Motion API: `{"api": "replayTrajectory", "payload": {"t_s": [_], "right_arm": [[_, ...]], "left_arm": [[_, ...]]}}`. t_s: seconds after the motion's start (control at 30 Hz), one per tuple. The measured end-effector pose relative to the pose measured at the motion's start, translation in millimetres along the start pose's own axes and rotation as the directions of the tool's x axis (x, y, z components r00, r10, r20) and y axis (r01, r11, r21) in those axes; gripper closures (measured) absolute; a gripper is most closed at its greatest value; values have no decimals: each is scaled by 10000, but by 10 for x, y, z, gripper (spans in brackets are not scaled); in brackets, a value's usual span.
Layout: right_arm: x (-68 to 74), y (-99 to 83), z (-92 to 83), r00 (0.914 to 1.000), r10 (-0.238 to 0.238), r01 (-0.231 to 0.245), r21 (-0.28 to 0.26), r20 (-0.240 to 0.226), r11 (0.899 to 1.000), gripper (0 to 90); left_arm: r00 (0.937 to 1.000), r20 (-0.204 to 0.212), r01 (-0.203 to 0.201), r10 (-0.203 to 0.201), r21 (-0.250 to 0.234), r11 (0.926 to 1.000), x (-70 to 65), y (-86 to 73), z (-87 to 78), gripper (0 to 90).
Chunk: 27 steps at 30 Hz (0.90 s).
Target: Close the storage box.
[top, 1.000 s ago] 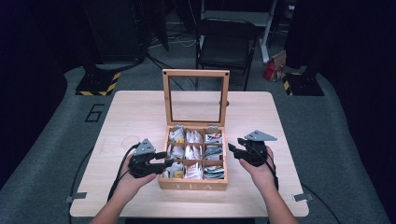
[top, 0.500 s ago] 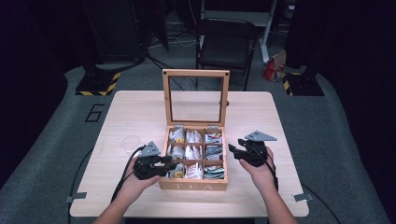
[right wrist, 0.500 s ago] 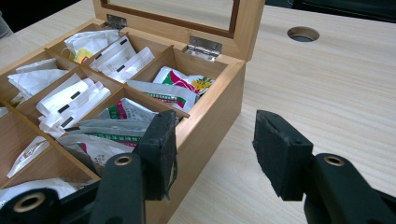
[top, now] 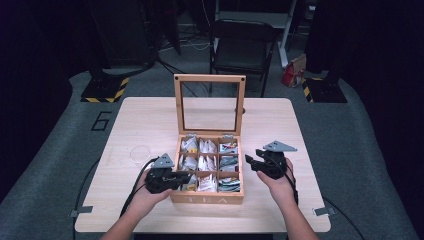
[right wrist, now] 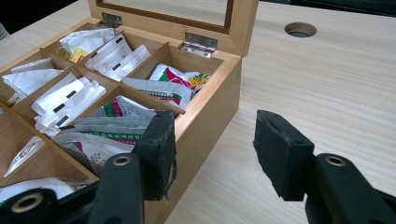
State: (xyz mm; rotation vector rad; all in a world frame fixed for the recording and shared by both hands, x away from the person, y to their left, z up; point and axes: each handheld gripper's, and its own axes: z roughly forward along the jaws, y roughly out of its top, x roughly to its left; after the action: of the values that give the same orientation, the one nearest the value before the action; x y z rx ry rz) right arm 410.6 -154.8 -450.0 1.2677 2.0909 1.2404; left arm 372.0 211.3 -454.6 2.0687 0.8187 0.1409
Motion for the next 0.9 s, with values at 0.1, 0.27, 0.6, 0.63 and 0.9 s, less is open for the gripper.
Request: {"api": "replayTrajectory", "payload": {"t_s": [0.1,0.27,0.6,0.63,0.9], "right_arm": [[3,-6,2,10000,6,-7,62,37,10000,479],[13,-15,13,10000,20,-20,54,-11,10000,479],[3,-33,28,10000,-67,66,149,50,9999,479],[1,-36,31,10000,-4,3,143,66,9999,479],[-15,-41,26,9999,-5,4,123,116,9999,479]], "left_arm": [[10000,22,-3,3,-16,10000,-3,2,-8,822],[10000,-24,-91,91,-45,9999,-7,11,-30,876],[9998,-140,-166,163,-266,9995,-9,39,-99,894],[9997,-196,-133,126,-376,9992,-10,44,-110,894],[9991,-399,-177,140,-934,9955,-15,109,-256,894]]}}
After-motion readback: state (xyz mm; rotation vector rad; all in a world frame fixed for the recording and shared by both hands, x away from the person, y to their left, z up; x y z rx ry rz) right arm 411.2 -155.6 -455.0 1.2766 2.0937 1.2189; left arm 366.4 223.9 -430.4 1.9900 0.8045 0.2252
